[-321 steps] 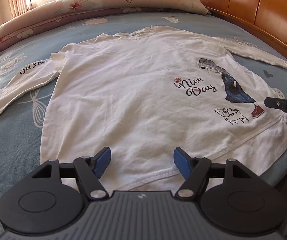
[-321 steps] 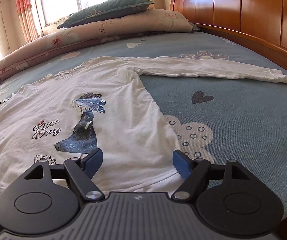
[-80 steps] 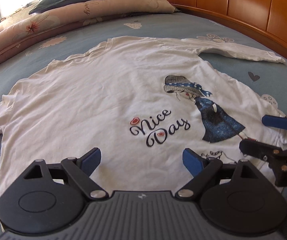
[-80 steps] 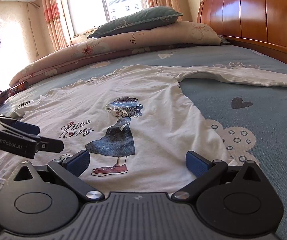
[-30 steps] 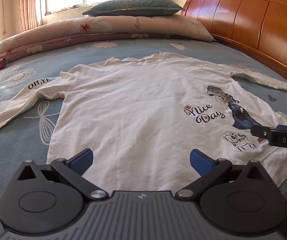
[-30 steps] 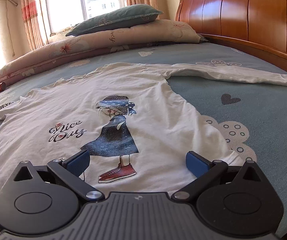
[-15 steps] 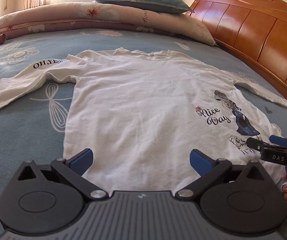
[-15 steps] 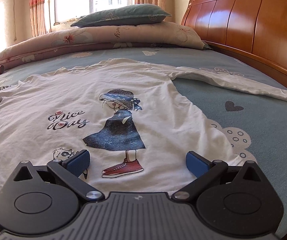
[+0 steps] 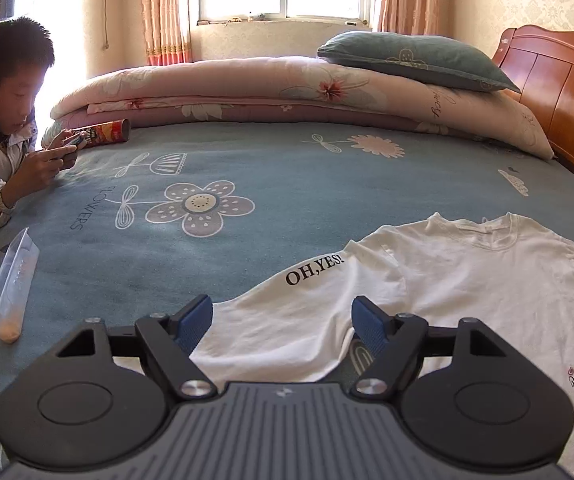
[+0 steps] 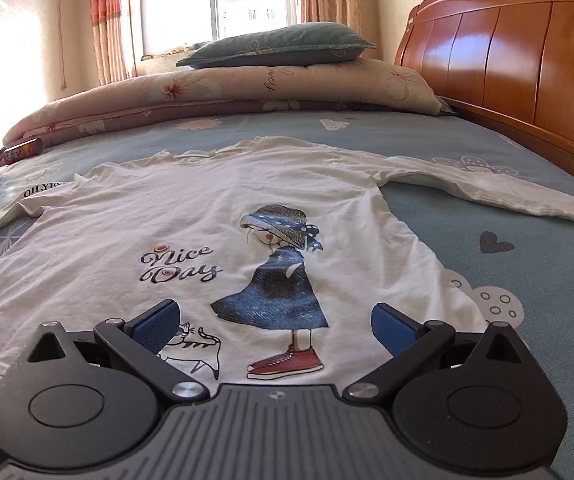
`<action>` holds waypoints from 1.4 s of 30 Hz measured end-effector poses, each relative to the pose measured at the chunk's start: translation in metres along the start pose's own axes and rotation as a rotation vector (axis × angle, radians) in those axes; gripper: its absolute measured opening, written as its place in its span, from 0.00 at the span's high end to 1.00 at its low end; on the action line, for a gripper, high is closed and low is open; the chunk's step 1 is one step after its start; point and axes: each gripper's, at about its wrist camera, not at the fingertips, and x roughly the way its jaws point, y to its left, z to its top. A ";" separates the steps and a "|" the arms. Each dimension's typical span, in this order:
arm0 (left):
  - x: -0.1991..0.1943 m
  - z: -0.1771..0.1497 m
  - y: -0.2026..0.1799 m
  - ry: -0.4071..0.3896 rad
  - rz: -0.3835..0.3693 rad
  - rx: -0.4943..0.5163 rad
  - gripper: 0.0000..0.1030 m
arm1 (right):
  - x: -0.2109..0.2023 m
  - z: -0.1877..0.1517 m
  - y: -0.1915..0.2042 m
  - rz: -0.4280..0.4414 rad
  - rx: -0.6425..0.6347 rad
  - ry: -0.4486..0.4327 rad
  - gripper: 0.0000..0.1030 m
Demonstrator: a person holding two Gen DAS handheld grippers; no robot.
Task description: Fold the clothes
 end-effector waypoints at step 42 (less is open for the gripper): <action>0.044 -0.095 0.196 0.023 0.285 -0.282 0.91 | 0.024 -0.003 0.006 0.030 -0.032 0.079 0.00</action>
